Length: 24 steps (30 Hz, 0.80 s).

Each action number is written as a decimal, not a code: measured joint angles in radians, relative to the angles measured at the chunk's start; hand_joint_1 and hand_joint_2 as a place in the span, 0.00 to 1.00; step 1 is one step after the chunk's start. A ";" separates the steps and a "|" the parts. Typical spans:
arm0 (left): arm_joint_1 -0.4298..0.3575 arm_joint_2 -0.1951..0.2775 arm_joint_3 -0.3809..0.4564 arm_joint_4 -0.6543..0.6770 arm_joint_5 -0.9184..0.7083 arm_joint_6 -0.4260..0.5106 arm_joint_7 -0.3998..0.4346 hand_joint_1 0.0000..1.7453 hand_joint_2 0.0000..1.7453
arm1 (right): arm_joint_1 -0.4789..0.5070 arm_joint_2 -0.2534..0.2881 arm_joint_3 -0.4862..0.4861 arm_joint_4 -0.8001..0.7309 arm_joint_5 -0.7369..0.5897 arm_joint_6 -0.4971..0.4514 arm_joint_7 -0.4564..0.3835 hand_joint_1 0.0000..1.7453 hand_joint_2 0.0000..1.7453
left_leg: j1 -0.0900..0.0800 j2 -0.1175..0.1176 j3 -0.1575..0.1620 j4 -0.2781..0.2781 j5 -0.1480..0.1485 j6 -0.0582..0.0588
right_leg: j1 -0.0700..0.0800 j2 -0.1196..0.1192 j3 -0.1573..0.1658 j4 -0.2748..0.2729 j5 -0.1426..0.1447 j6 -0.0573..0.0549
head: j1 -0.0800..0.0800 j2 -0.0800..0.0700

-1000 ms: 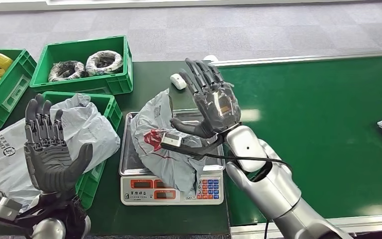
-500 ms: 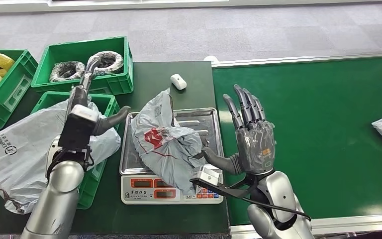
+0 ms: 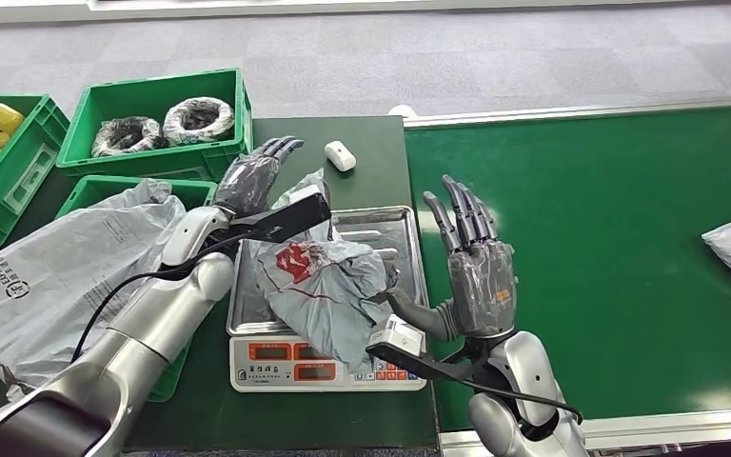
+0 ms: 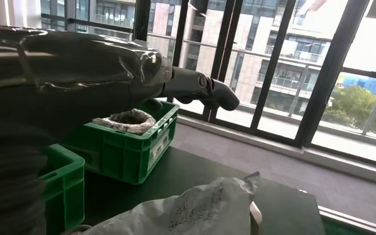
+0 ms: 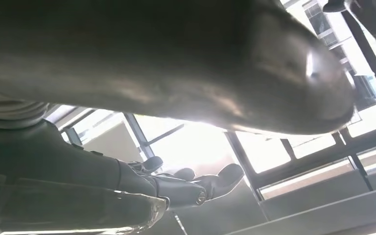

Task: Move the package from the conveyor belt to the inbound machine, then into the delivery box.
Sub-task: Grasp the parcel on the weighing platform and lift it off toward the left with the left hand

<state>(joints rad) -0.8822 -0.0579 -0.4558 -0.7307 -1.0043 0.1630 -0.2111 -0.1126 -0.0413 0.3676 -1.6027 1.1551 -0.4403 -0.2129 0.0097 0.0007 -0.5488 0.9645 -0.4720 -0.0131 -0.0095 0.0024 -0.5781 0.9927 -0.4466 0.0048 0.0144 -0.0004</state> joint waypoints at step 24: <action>-0.050 -0.048 -0.253 0.261 -0.210 0.028 0.073 0.85 1.00 | 0.013 0.002 -0.011 0.012 -0.001 0.004 0.006 0.00 0.00 | 0.000 -0.001 0.001 0.000 0.000 0.000 | 0.000 0.000 0.001 0.000 0.000 0.000 | 0.000 0.000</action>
<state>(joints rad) -0.9325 -0.1060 -0.7089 -0.4700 -1.2139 0.1913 -0.1381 -0.0993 -0.0392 0.3563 -1.5907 1.1544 -0.4364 -0.2064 0.0097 0.0002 -0.5482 0.9643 -0.4719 -0.0131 -0.0095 0.0022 -0.5769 0.9926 -0.4466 0.0048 0.0145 -0.0004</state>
